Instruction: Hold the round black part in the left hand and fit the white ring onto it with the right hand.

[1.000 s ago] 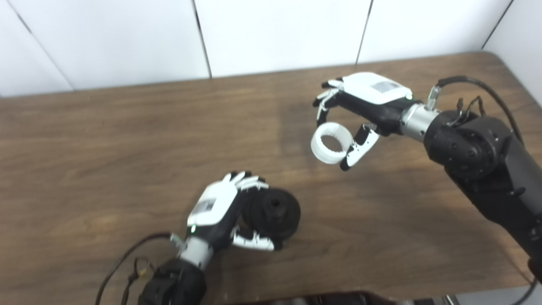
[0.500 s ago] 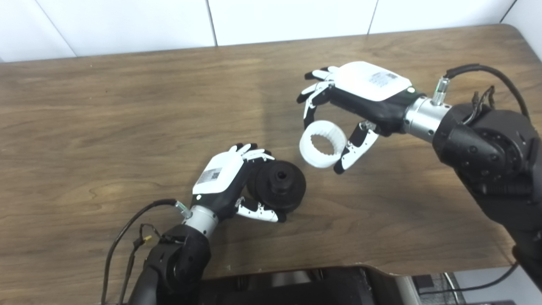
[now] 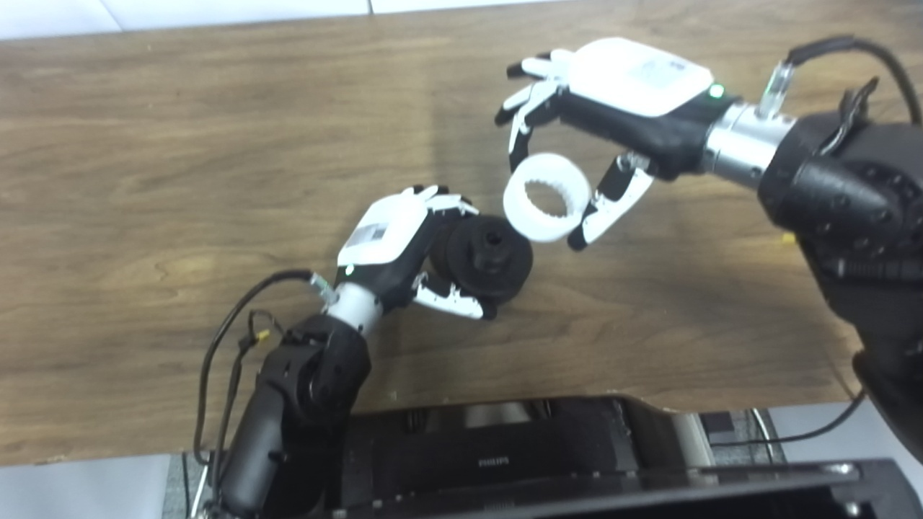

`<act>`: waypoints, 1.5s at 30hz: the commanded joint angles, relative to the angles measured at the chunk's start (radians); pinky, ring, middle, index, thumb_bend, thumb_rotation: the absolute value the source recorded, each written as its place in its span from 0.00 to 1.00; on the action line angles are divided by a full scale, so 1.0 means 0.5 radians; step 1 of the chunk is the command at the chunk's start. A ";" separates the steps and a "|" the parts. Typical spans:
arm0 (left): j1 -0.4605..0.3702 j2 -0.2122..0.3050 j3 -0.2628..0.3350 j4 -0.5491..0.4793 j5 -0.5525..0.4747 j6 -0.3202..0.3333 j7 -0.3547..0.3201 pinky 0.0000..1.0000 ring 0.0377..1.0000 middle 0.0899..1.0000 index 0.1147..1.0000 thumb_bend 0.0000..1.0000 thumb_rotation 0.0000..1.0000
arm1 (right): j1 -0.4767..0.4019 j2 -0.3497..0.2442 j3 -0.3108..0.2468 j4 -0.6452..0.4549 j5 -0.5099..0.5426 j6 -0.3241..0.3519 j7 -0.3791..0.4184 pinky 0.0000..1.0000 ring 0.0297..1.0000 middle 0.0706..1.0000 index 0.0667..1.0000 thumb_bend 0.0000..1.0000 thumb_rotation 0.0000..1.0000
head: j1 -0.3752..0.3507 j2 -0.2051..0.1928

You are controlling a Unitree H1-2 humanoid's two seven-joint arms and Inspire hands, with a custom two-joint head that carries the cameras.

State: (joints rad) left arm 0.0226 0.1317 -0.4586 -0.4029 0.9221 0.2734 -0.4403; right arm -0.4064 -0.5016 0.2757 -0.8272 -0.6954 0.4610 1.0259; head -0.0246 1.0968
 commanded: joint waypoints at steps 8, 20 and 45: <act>-0.047 -0.078 -0.015 -0.074 0.016 0.033 -0.020 1.00 0.96 0.84 0.42 0.52 0.07 | -0.070 0.003 -0.034 -0.032 0.011 0.002 0.013 1.00 0.98 0.82 0.45 0.52 0.15 | 0.032 -0.006; -0.030 -0.079 -0.027 -0.080 0.029 0.027 -0.021 1.00 0.96 0.84 0.42 0.52 0.06 | -0.033 0.041 0.033 0.007 -0.024 -0.073 -0.032 1.00 0.97 0.81 0.44 0.52 0.15 | 0.057 -0.081; 0.016 -0.054 -0.031 -0.090 0.031 0.010 -0.002 1.00 0.95 0.84 0.42 0.52 0.07 | 0.127 0.196 0.150 0.277 -0.159 -0.375 -0.303 1.00 0.97 0.81 0.45 0.52 0.14 | 0.036 -0.147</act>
State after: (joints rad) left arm 0.0374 0.1067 -0.4712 -0.4133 0.9410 0.2960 -0.4462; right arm -0.3246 -0.4052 0.3593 -0.6812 -0.7611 0.3028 0.9125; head -0.0046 1.0232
